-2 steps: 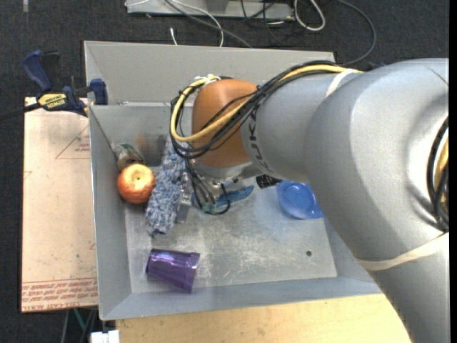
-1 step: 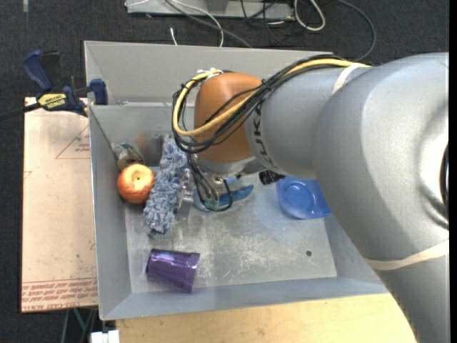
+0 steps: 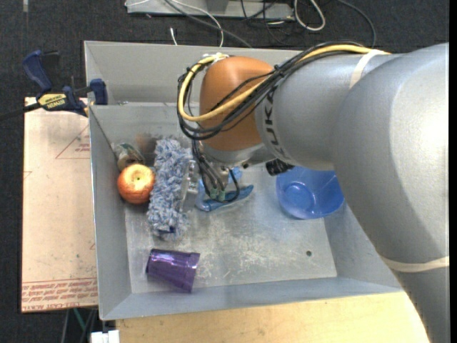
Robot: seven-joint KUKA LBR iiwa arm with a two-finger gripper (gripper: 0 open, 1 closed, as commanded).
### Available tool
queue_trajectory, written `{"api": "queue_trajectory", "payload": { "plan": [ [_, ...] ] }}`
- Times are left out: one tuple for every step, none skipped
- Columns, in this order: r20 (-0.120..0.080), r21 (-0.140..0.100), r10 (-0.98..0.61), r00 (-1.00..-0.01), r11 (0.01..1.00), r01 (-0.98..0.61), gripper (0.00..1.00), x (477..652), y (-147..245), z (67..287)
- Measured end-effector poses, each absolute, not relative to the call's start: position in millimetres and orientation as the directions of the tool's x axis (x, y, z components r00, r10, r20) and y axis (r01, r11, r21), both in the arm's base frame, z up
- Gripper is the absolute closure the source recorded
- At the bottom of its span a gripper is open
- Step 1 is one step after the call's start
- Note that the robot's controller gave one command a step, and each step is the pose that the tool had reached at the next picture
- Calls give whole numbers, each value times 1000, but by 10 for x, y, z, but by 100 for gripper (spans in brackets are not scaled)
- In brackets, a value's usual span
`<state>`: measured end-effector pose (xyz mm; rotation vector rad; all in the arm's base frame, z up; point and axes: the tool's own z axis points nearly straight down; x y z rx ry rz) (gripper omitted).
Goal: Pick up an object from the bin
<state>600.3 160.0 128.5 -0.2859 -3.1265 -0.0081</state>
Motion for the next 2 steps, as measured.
{"api": "queue_trajectory", "payload": {
  "plan": [
    [-6, 9, 181, -984, 984, 181, 100, 6023, 1606, 1584],
    [-5, 9, 181, -984, 984, 181, 100, 6018, 1605, 1598]
  ]
}}
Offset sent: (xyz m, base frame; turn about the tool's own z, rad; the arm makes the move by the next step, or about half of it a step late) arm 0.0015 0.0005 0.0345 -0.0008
